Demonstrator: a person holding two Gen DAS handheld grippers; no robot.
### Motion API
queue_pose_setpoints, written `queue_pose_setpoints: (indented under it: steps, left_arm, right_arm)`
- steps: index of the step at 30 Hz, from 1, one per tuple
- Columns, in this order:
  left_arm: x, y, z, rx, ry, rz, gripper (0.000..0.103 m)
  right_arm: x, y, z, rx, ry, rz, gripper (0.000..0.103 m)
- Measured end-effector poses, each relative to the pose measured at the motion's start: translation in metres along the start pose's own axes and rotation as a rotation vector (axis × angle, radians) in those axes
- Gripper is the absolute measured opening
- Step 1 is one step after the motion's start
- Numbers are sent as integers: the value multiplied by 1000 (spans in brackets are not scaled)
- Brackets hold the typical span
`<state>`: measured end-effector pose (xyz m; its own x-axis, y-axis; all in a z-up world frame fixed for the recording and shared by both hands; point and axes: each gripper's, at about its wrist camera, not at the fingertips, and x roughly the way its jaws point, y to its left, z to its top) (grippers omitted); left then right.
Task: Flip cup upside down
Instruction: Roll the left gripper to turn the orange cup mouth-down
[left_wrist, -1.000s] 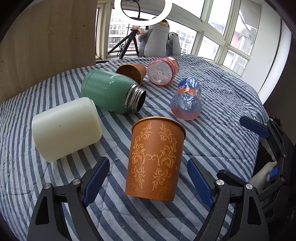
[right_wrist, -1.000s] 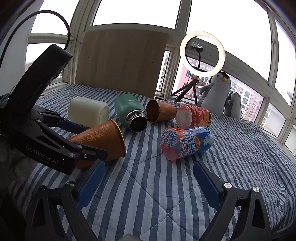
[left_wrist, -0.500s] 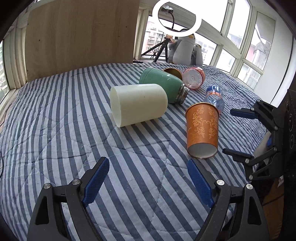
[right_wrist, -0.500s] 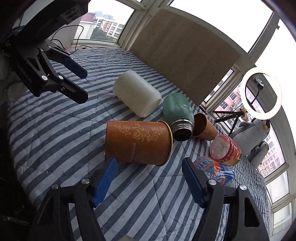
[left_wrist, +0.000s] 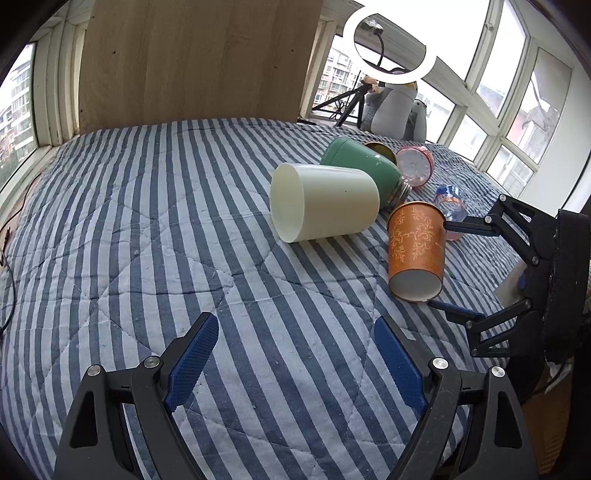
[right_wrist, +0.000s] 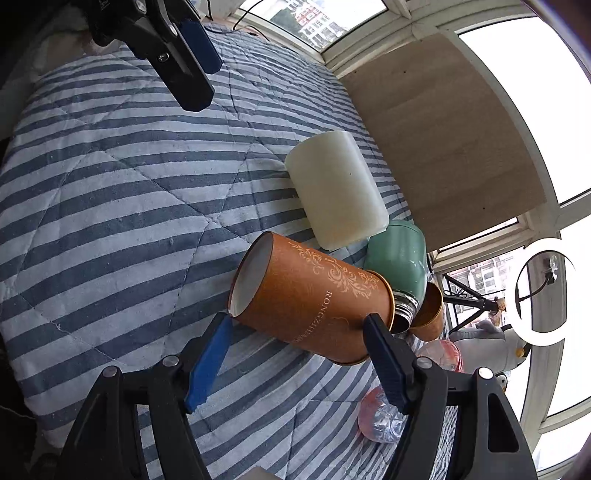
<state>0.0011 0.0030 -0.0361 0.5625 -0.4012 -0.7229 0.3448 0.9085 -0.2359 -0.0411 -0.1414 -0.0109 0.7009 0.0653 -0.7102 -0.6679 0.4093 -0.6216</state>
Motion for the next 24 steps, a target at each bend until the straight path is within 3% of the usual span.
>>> queue_pose_setpoints:
  steps: [15, 20, 24]
  left_arm:
    - [10, 9, 7, -20, 11, 8, 89]
    - [12, 14, 10, -24, 10, 4, 89]
    - [14, 18, 10, -34, 12, -1, 89]
  right_arm:
    - [35, 8, 39, -242, -10, -73, 69]
    - [52, 9, 49, -263, -16, -104, 69]
    - [60, 0, 54, -201, -24, -100, 69]
